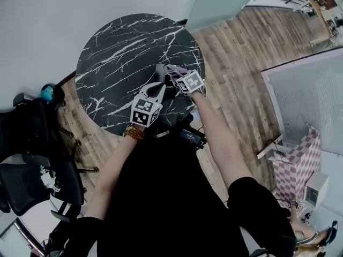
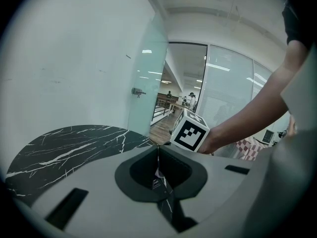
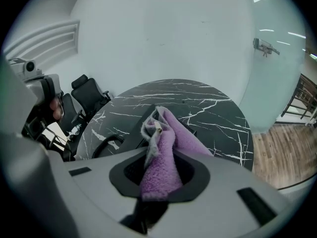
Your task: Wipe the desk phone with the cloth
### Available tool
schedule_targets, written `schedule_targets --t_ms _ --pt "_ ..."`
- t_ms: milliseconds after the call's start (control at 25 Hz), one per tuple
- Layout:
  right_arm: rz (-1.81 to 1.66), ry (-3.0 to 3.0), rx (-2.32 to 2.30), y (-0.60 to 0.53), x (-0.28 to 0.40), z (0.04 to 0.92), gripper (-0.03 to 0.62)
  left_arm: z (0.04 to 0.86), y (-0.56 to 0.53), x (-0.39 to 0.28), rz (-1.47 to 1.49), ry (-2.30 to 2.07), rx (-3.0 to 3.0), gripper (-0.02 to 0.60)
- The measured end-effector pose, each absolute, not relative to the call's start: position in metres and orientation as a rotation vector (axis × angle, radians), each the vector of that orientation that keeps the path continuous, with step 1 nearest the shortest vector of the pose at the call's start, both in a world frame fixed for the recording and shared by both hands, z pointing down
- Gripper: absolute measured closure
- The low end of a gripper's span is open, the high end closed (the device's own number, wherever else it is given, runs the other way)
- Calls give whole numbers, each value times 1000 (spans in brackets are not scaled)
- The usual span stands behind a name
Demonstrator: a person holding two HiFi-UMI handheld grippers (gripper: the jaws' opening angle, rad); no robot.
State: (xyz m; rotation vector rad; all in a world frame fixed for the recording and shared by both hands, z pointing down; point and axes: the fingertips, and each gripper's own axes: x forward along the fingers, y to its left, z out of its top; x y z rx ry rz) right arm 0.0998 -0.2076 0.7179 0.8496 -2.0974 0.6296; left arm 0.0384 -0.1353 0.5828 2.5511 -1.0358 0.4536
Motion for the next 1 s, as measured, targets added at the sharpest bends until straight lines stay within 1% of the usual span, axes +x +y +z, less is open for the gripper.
schedule_targets --t_ms 1000 --pt "660 -2081 813 -178 95 734 517 581 -140 33 435 -1049 2543 561"
